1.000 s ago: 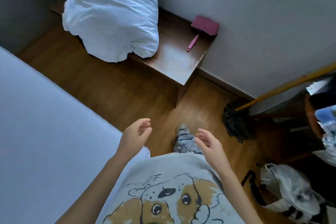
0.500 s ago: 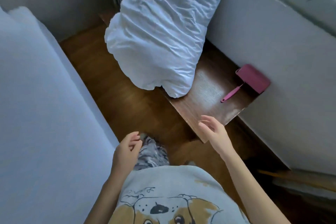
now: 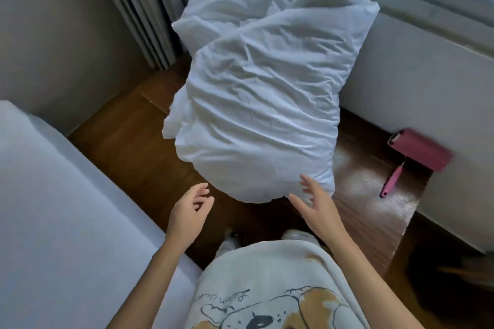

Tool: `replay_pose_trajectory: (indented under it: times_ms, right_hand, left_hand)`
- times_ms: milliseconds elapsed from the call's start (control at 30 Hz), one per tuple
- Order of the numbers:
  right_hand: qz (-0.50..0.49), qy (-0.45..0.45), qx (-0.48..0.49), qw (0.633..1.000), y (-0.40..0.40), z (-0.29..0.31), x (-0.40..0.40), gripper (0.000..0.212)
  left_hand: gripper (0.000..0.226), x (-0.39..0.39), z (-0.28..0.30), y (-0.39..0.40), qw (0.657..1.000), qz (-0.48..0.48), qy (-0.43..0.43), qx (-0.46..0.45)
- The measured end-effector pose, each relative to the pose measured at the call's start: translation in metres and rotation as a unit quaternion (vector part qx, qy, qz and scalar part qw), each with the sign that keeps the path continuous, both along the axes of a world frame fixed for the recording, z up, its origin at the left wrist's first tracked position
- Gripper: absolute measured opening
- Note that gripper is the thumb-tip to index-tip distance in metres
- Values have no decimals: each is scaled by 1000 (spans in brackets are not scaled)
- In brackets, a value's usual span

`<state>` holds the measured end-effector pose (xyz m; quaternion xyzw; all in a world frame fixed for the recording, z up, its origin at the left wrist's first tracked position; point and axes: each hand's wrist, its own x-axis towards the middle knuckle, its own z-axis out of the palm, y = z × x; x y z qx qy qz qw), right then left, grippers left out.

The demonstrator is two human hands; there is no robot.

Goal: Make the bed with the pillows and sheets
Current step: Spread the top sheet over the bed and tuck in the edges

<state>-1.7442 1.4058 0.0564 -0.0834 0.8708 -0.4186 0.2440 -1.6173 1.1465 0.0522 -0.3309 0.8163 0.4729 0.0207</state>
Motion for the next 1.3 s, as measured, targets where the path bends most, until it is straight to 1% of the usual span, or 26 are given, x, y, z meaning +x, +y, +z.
replay_pose_trajectory:
  times_ms: [67,167,233,333,433,500,600,667,767,867,1000,1100,1167,1233,1300]
  right_hand:
    - [-27,6,2,1000,-21,1,-12,67]
    - [-107,20,-2,994,-41,-3,-33,73]
    - [-163,23,-1,986,-54,-7,-56,79]
    - [-225,41,2,973,-75,-14,-96,93]
    - [-253,66,18,965,-100,-19,-147,109]
    - [-274,62,22,959,-116,-23,-186,117]
    - [-338,52,19,940,-128,-31,-239,125]
    - [-360,61,20,931,-129,-32,-262,129]
    - [-370,68,29,926,-128,-31,-275,130]
    - [-380,63,36,922,-130,-31,-280,131]
    - [-388,32,74,918,-147,-37,-295,124]
    - [-394,12,118,912,-165,-42,-306,115]
    - [-408,10,132,903,-176,-44,-307,111]
    - [-426,11,144,893,-187,-47,-309,111]
    - [-435,7,161,886,-197,-53,-313,113]
  left_hand:
    - [35,-27,4,-37,1000,-28,-2,-12]
    - [40,-72,1,-80,999,-39,10,-19]
    - [47,-108,-4,-102,999,-39,7,-12]
    - [64,-159,-12,-124,999,-53,-9,-7]
    - [90,-204,-18,-143,996,-67,-52,3]
    - [106,-234,-20,-156,995,-72,-75,8]
    - [115,-281,-28,-174,990,-84,-111,-37]
    - [118,-311,-39,-190,987,-88,-124,-46]
    - [129,-345,-64,-219,982,-83,-158,-61]
    - [137,-371,-84,-243,972,-83,-213,-54]
    - [146,-402,-112,-272,958,-125,-256,-32]
    - [145,-417,-128,-284,945,-144,-293,-13]
    - [141,-427,-137,-288,940,-158,-303,-12]
    - [140,-438,-146,-295,938,-164,-306,-12]
    - [144,-447,-156,-302,933,-154,-325,-4]
